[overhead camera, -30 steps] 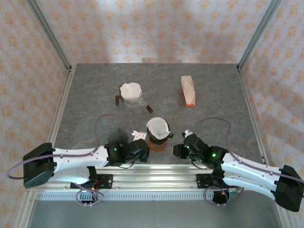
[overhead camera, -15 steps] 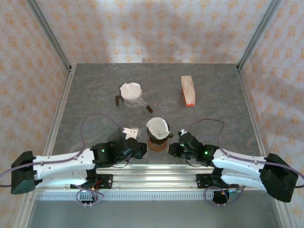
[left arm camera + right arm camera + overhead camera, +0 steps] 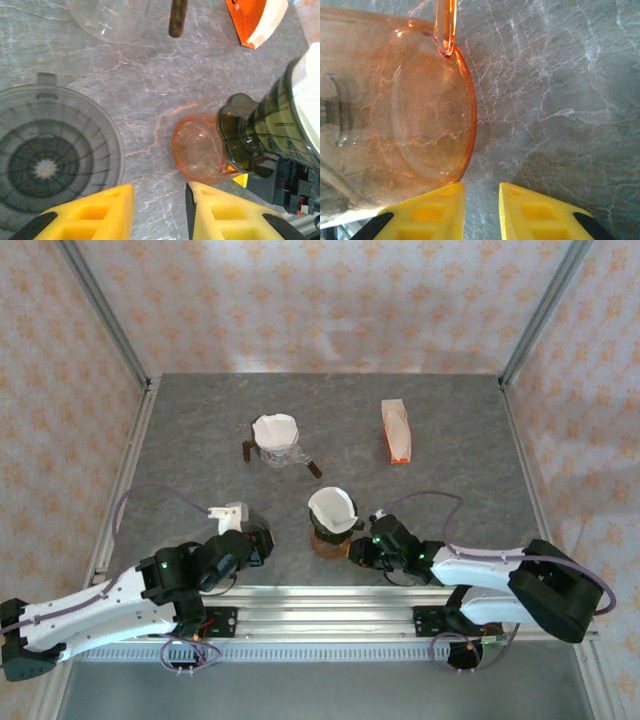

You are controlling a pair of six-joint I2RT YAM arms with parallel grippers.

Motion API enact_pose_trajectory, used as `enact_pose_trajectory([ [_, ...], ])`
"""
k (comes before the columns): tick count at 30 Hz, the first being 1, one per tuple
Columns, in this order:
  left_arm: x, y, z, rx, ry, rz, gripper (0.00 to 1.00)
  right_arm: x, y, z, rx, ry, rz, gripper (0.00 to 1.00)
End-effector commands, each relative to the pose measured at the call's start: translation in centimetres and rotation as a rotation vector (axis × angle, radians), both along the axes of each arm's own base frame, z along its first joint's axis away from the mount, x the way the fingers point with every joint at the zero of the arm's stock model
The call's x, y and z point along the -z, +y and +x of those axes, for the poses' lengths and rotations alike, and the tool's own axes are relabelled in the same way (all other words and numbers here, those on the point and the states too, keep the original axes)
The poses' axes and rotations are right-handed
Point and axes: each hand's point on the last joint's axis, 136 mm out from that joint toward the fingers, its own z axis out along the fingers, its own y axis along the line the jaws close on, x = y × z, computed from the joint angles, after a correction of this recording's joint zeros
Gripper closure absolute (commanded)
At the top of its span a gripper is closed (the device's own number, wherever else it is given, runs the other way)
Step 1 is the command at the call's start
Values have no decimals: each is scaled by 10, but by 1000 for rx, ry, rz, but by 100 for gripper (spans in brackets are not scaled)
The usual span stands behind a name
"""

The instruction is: Place the coffee filter in the dripper

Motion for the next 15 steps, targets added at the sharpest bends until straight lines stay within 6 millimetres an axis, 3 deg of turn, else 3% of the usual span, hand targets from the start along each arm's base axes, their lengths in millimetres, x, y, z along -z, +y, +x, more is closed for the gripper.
enact_pose_trajectory([
  [1, 16, 34, -3, -91, 18, 96, 67, -14, 20, 18, 11, -49, 77, 76],
  [5, 18, 49, -5, -141, 13, 103, 65, -17, 28, 27, 16, -59, 88, 76],
  [10, 17, 65, -7, -203, 1, 84, 57, -16, 41, 35, 11, -52, 102, 77],
  [15, 6, 66, -5, -205, -18, 83, 55, -15, 30, 34, 30, -39, 36, 78],
])
